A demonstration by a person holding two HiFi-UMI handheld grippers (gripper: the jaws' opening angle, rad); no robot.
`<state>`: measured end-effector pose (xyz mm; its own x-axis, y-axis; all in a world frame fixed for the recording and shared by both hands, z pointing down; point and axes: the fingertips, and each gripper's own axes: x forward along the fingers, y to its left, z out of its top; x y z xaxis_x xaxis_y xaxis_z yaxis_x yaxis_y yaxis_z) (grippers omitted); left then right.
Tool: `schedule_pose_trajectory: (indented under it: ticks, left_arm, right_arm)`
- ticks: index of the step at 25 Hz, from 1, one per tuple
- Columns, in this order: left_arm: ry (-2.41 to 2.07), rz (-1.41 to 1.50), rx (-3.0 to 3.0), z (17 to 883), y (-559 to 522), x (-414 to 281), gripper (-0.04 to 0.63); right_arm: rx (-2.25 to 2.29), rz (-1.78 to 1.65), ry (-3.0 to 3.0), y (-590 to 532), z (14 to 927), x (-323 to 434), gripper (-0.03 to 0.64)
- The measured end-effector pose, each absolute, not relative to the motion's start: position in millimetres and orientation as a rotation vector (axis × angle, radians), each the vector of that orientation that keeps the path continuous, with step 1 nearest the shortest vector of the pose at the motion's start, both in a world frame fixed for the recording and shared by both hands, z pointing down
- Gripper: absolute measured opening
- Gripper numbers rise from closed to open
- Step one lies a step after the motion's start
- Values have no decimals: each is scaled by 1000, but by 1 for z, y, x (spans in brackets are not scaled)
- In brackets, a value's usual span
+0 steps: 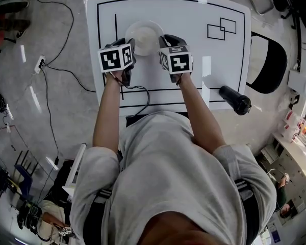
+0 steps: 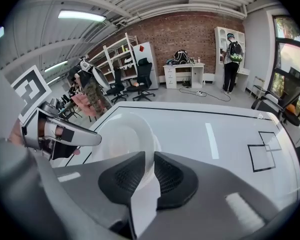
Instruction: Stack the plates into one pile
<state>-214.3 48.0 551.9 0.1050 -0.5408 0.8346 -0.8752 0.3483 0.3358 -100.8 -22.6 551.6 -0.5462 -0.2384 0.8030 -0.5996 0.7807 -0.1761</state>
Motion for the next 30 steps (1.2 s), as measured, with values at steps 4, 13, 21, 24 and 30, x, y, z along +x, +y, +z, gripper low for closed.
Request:
schedule_pose_trajectory:
  ticks: [4, 13, 21, 24, 30]
  left_arm:
    - [-1568, 415, 1315, 556, 46, -216, 115]
    - [-1564, 442, 1300, 566, 44, -218, 118]
    - [-1570, 470, 1290, 573, 44, -219, 118]
    - [-1571, 473, 1290, 574, 43, -219, 120]
    - [-1574, 484, 1286, 576, 42, -218, 126]
  right_arm:
    - [609, 562, -2133, -23, 557, -102, 60]
    - [595, 558, -2114, -26, 564, -105, 64]
    - [587, 562, -2099, -25, 572, -106, 66]
    - [585, 562, -2096, -25, 573, -105, 67]
    - [581, 556, -2093, -26, 575, -104, 69]
